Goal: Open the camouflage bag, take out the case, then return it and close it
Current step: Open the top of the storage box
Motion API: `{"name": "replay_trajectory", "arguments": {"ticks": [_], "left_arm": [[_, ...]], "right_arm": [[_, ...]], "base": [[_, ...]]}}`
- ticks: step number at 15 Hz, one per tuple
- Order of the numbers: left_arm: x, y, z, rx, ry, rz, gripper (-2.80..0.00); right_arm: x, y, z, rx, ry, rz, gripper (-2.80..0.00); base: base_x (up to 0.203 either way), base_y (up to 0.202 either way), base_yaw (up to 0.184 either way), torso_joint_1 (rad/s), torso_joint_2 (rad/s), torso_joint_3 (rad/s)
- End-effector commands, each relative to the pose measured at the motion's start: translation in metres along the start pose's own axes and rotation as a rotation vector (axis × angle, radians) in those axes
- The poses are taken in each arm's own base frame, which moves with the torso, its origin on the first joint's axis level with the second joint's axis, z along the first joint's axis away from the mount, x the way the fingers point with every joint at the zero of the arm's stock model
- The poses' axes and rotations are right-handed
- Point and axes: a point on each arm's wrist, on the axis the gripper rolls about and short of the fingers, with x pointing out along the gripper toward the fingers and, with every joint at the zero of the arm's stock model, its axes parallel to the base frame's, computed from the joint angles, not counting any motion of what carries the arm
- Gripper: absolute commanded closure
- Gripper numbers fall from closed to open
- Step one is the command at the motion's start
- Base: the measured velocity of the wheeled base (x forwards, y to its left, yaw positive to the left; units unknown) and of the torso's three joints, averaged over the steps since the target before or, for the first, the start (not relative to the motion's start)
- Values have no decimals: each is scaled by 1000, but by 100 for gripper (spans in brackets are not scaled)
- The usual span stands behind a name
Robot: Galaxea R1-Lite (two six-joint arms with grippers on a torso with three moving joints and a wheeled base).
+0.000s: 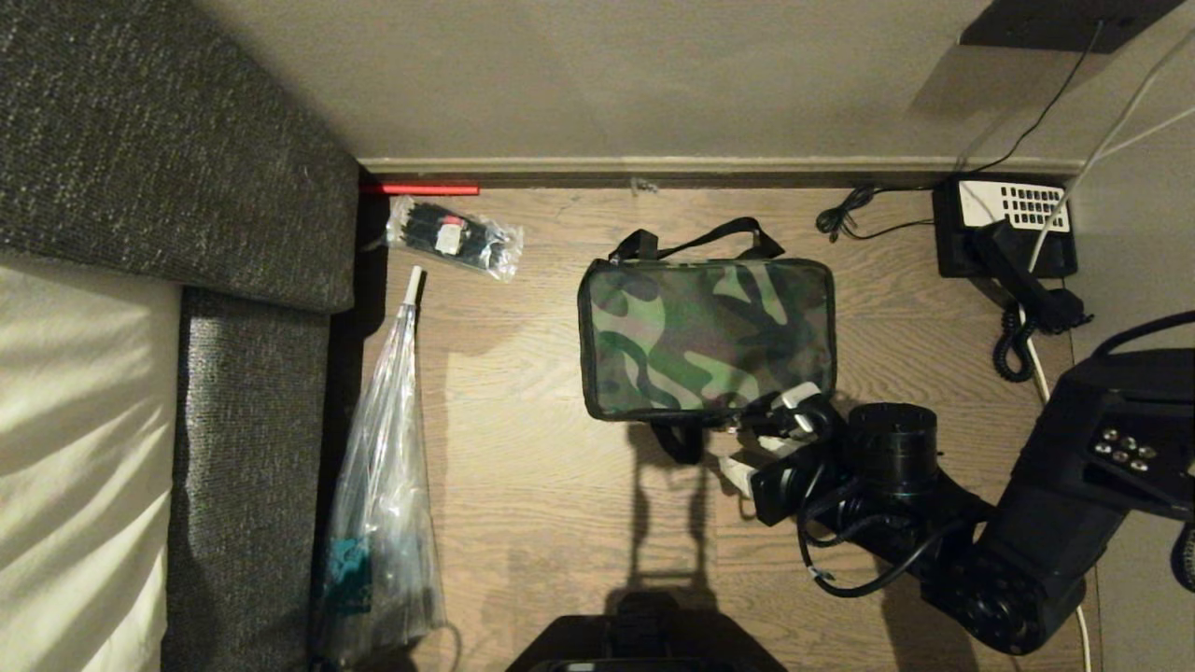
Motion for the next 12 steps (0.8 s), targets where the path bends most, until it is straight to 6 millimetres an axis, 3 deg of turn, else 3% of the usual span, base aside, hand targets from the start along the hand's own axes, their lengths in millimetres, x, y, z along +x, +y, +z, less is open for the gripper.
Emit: {"name": "replay_trajectory", "arguments": {"ticks": [1,12], "left_arm": [[2,0,-11,-1,41,0,0],[2,0,-11,-1,41,-1,0]], "right_arm": [[7,1,-10,15,15,1,-280],[34,-1,-12,101,-104,-79,-280]], "base": [[0,0,0,0,0,0],[0,0,0,0,0,0]]}}
